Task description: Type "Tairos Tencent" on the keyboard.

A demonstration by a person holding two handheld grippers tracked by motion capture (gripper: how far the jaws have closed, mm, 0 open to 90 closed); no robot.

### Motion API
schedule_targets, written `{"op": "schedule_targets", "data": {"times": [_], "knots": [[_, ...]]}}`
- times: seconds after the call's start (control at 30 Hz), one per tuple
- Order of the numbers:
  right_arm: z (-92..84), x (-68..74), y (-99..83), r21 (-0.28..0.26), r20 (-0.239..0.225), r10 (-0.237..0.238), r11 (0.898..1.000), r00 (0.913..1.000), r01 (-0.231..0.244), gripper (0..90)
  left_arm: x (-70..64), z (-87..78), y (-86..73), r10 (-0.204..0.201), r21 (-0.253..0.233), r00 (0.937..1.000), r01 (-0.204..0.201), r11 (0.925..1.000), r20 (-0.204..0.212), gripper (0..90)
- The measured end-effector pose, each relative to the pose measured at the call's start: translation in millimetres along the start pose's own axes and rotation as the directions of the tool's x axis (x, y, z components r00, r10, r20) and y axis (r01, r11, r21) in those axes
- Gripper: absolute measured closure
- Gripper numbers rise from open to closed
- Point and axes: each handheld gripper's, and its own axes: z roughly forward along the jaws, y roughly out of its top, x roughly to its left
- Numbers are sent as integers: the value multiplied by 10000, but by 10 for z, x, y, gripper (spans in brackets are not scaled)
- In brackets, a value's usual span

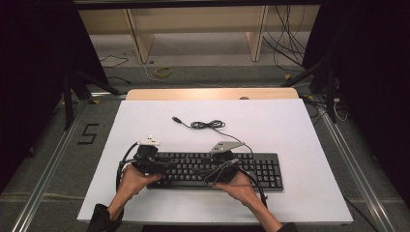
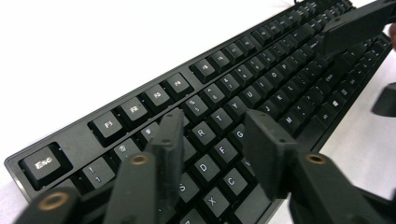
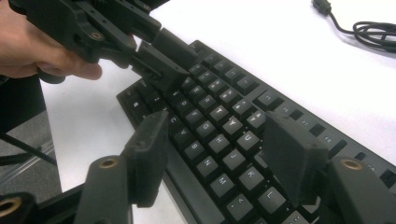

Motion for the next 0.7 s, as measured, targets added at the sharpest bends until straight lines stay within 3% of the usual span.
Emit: {"op": "schedule_targets", "data": {"times": [0.33, 0.7], "knots": [[51, 9, 23, 147, -98, -105, 9998, 9999, 107, 549, -32, -59, -20, -3, -281, 9999, 6, 9996, 125, 400], [136, 34, 52, 530, -179, -142, 9985, 9997, 151, 735, -35, -96, -52, -64, -405, 9997, 73, 9992, 223, 347]]}}
